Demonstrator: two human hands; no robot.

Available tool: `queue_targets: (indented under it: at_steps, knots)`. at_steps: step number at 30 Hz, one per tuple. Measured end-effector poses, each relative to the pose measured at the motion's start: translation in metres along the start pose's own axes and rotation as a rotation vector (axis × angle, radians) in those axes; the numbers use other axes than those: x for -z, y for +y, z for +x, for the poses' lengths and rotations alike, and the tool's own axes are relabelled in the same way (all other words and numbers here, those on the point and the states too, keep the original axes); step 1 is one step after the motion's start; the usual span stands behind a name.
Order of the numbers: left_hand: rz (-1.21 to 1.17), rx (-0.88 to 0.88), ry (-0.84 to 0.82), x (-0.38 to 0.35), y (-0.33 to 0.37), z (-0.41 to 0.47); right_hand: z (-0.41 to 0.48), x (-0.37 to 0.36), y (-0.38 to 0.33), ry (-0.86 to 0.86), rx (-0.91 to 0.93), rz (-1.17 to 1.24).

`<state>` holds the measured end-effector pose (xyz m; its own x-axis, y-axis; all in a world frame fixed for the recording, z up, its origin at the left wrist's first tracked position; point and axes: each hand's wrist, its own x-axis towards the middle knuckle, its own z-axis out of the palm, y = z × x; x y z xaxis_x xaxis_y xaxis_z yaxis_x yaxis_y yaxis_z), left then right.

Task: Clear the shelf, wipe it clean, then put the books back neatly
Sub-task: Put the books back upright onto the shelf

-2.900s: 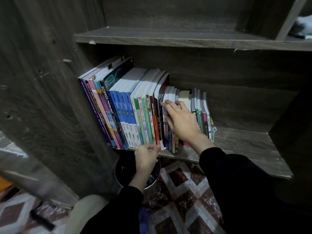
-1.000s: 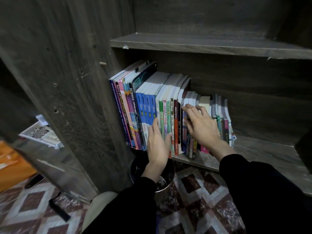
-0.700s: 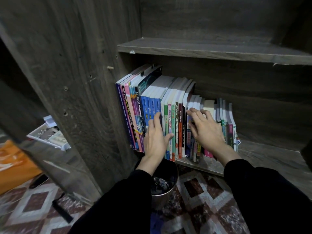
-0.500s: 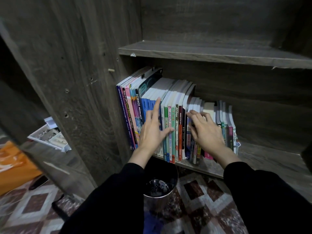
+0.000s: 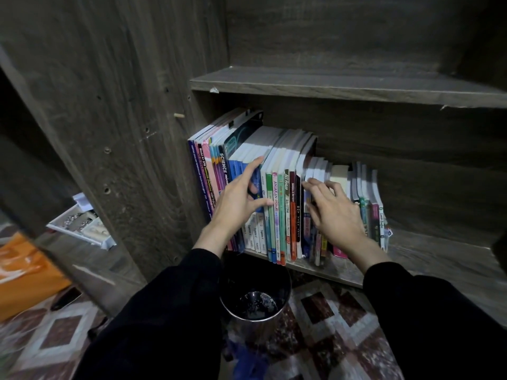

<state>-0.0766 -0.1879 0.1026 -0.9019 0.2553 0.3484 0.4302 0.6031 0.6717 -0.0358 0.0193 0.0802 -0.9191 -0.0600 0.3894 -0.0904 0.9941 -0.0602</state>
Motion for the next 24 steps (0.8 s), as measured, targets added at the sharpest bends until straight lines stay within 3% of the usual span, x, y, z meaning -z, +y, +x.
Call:
queue_targets:
  at_steps: [7, 16, 20, 24]
  knots:
    - [0.097, -0.063, 0.083, -0.001, 0.004, -0.007, 0.0, 0.001, -0.001, -0.005, -0.008, -0.008]
    - [0.065, -0.161, 0.392, -0.025, 0.007, -0.031, -0.002, 0.002, -0.001, 0.009, 0.015, -0.024]
    - [-0.104, -0.14, 0.39, -0.029, 0.007, -0.044, -0.002, 0.003, -0.001, 0.005, 0.016, -0.03]
    - [-0.125, -0.103, 0.385, -0.03, 0.005, -0.044, -0.003, 0.004, -0.001, 0.001, 0.011, -0.022]
